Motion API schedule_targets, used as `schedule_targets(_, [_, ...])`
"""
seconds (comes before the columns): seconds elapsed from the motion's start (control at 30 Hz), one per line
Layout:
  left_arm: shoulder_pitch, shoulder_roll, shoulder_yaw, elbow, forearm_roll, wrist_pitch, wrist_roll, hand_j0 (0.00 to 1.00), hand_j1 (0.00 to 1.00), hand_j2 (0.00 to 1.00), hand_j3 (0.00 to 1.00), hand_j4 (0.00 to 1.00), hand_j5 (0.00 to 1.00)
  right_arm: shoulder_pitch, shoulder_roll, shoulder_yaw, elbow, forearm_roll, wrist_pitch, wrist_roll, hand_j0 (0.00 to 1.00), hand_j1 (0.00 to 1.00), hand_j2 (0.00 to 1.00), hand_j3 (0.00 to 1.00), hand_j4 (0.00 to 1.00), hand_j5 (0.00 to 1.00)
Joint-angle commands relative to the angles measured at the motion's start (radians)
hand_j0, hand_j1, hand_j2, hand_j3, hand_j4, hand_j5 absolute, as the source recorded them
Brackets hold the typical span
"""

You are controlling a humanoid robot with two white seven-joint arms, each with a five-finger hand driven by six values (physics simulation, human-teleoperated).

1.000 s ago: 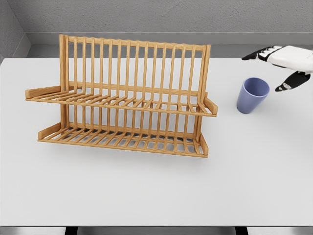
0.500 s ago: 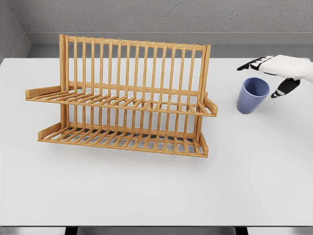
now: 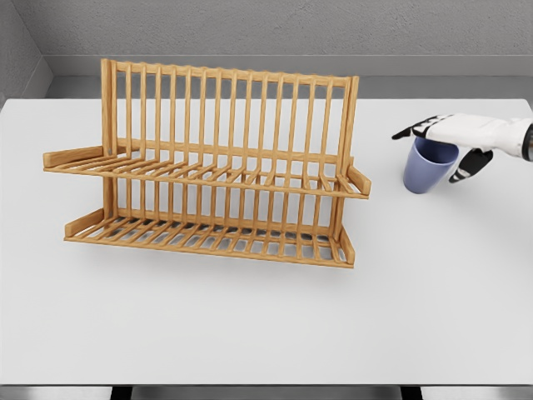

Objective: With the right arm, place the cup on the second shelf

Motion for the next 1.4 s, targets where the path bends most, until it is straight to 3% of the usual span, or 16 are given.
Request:
schedule_targets(0.0, [0.0,0.0,0.0,0.0,0.001,0.0,0.0,1.0,1.0,1.0,1.0,1.0,1.0,-0.002,0.002,0.003,0.008,-0.004,0.003,0.0,1.0,1.0,1.0,1.0,1.0,1.0])
schedule_targets(0.13, [0.0,0.0,0.0,0.0,0.001,0.0,0.0,1.0,1.0,1.0,1.0,1.0,1.0,-0.011,0.01,0.003,0.037,-0.004,0.003,0.0,0.99,0.99,0.99,0.99,0.99,0.99])
schedule_targets(0.37, [0.0,0.0,0.0,0.0,0.001,0.0,0.0,1.0,1.0,1.0,1.0,1.0,1.0,-0.012,0.012,0.009,0.036,-0.004,0.005,0.0,0.77,0.77,0.77,0.77,0.77,0.77])
schedule_targets(0.67, [0.0,0.0,0.0,0.0,0.001,0.0,0.0,1.0,1.0,1.0,1.0,1.0,1.0,-0.012,0.012,0.009,0.026,-0.004,0.005,0.0,0.66,0.66,0.66,0.66,0.66,0.66])
schedule_targets(0.87, [0.0,0.0,0.0,0.0,-0.001,-0.002,0.0,1.0,1.0,1.0,1.0,1.0,1.0,-0.026,0.01,0.005,0.017,-0.004,0.002,0.0,0.66,0.66,0.66,0.66,0.66,0.66])
schedule_targets(1.17, [0.0,0.0,0.0,0.0,0.001,0.0,0.0,1.0,1.0,1.0,1.0,1.0,1.0,-0.028,-0.028,-0.007,-0.098,-0.006,0.002,0.0,0.67,0.67,0.67,0.67,0.67,0.67])
schedule_targets(1.37, [0.0,0.0,0.0,0.0,0.001,0.0,0.0,1.0,1.0,1.0,1.0,1.0,1.0,-0.02,-0.062,-0.08,-0.17,-0.006,-0.003,0.0,0.67,0.67,0.67,0.67,0.67,0.67])
